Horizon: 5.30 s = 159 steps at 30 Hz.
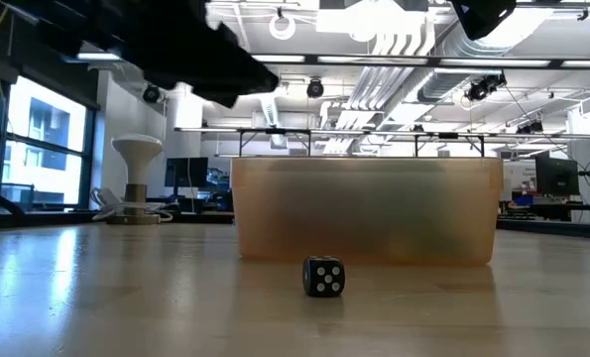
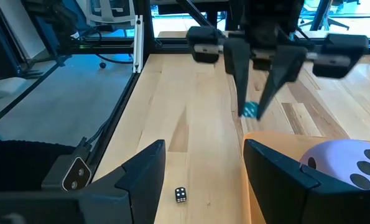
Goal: Pick & Place Dice
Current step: Put the small blue die into the orange bin, then put the small black die into the orange bin
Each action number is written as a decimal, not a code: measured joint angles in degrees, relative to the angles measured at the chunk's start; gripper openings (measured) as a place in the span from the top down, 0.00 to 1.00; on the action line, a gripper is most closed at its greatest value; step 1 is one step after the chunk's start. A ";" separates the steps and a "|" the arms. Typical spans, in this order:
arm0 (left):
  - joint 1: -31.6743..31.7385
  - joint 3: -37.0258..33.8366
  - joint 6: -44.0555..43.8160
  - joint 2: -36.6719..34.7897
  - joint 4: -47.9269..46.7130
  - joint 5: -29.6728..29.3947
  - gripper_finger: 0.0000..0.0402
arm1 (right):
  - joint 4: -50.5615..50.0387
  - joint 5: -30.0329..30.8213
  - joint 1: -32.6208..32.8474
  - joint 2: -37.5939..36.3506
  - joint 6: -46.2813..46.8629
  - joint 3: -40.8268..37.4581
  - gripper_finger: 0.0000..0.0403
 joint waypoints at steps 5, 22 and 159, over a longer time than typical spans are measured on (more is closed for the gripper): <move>1.27 0.32 -2.03 4.79 8.12 0.00 0.81 | -0.13 -0.02 0.00 0.00 0.01 0.01 0.48; 2.34 0.32 -4.97 9.00 14.54 -2.93 0.49 | -0.59 -0.04 0.00 0.00 1.06 0.01 0.48; -16.51 9.06 -22.44 35.69 26.16 -25.65 0.73 | 5.36 -12.09 3.72 7.28 5.85 -0.01 0.48</move>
